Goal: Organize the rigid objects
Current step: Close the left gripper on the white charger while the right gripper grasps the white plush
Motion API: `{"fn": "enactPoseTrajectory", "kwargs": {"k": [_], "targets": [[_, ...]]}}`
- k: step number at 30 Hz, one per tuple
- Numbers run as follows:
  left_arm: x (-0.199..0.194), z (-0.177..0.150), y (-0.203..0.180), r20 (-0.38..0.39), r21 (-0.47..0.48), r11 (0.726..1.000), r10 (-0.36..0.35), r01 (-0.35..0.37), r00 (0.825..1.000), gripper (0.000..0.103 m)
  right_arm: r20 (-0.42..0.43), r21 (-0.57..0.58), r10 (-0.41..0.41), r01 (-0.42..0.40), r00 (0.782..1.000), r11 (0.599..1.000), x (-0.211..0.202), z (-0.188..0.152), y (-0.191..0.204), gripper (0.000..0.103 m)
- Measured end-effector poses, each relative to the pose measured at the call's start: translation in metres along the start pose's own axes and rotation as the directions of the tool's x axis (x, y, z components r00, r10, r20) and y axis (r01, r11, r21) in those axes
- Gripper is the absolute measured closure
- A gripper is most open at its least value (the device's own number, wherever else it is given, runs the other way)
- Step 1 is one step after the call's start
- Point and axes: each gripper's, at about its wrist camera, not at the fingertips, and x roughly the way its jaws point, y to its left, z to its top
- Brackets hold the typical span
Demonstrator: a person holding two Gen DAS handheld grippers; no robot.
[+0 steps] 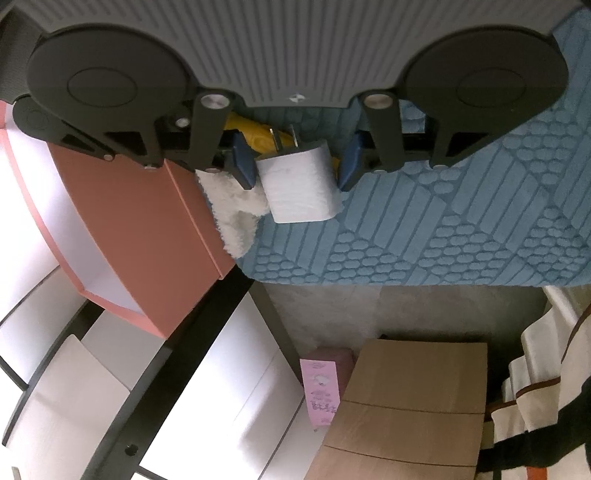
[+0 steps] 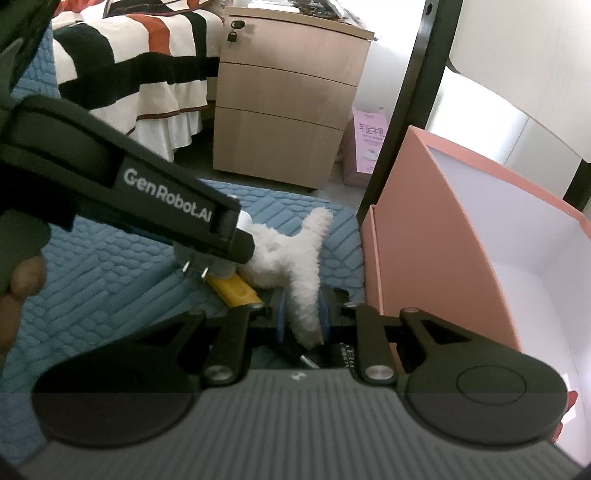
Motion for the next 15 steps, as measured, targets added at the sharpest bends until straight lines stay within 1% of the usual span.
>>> {"fn": "enactPoseTrajectory", "kwargs": {"k": [4, 8, 12, 15], "targets": [[-0.006, -0.002, 0.003, -0.011, -0.006, 1.000, 0.007, -0.007, 1.000, 0.049, 0.018, -0.001, 0.018, -0.018, 1.000, 1.000, -0.006, 0.001, -0.001, 0.087], [-0.017, -0.006, 0.010, -0.011, -0.021, 0.999, 0.030, -0.031, 0.999, 0.050, 0.031, -0.004, 0.028, -0.028, 0.999, 1.000, -0.014, 0.000, 0.000, 0.088], [-0.032, -0.013, 0.015, -0.006, -0.031, 0.999, 0.032, -0.032, 0.999, 0.050, 0.049, -0.006, 0.035, -0.035, 0.998, 0.999, -0.025, -0.001, 0.001, 0.088], [-0.042, -0.022, 0.020, -0.012, -0.043, 0.998, 0.053, -0.054, 0.999, 0.051, 0.062, -0.015, 0.043, -0.042, 0.997, 0.999, -0.034, -0.003, 0.002, 0.089]]}}
